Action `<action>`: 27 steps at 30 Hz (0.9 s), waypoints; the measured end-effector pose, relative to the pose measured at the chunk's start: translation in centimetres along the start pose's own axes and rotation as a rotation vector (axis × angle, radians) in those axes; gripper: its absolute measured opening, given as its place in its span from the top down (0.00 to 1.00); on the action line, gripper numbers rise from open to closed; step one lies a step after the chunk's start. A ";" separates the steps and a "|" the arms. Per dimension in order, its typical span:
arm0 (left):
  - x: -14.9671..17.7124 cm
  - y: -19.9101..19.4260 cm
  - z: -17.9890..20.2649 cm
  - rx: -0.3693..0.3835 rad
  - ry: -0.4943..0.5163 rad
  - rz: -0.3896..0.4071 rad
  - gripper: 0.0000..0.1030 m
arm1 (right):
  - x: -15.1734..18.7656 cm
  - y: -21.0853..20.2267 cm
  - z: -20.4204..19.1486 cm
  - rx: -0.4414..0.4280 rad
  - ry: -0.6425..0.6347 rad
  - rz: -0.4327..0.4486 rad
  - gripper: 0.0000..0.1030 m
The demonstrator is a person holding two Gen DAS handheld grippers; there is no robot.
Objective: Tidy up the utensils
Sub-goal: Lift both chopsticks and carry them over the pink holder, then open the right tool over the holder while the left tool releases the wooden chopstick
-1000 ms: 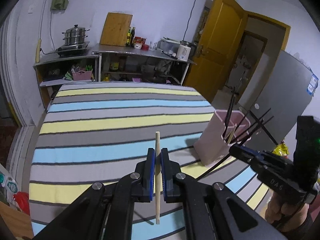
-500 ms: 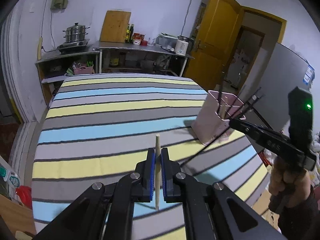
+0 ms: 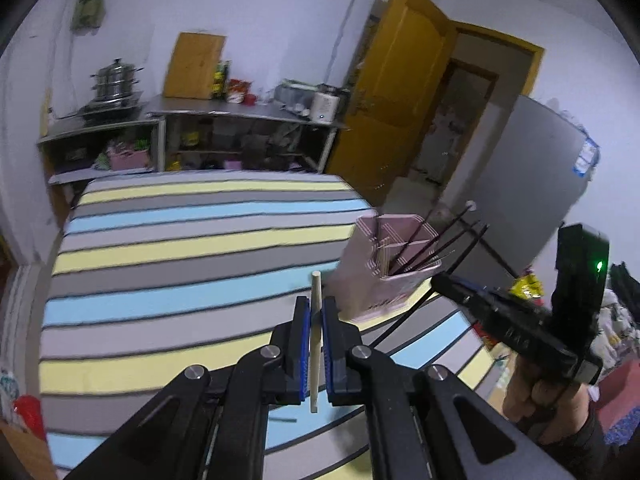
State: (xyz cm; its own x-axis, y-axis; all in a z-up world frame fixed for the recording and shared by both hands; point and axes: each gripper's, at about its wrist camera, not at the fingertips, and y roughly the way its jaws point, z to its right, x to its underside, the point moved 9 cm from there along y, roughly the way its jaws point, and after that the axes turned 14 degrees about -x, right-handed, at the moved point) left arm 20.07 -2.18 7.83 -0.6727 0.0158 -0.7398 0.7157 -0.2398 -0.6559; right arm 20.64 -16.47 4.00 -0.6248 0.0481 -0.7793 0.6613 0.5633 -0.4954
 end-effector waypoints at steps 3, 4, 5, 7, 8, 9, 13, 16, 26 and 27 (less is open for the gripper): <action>-1.7 0.2 2.6 0.050 0.018 0.022 0.95 | -1.1 -2.0 1.4 0.015 0.024 0.043 0.94; -2.2 0.3 3.4 0.064 0.020 0.024 0.95 | -1.4 -2.6 1.6 0.022 0.026 0.054 0.94; -3.0 0.6 4.3 0.083 0.022 0.029 0.95 | -2.0 -3.4 2.0 0.032 0.026 0.072 0.94; -4.3 0.8 5.6 0.108 0.024 0.042 0.95 | -2.9 -4.5 2.4 0.043 0.024 0.098 0.94; -4.9 1.0 6.1 0.118 0.023 0.047 0.95 | -3.6 -5.3 2.7 0.049 0.023 0.117 0.94; -5.8 1.1 6.8 0.134 0.017 0.053 0.95 | -4.0 -5.8 2.7 0.052 0.022 0.128 0.94; -8.8 1.5 8.5 0.159 0.014 0.095 0.95 | -6.4 -8.1 3.4 0.079 0.008 0.191 0.94; -10.8 2.2 9.2 0.153 0.017 0.123 0.95 | -8.0 -8.8 3.9 0.098 0.004 0.227 0.94; -13.5 6.7 10.5 0.130 0.020 0.142 0.95 | -10.5 -6.9 5.3 0.131 -0.022 0.258 0.94; -13.4 7.2 10.7 0.125 0.027 0.140 0.95 | -10.4 -6.6 5.6 0.138 -0.025 0.256 0.94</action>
State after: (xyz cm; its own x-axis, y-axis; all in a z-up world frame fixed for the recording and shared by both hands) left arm 32.23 -14.48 14.56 -0.5618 -0.0008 -0.8273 0.7719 -0.3604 -0.5238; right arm 25.07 -25.30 13.23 -0.4213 0.1526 -0.8940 0.8473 0.4177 -0.3280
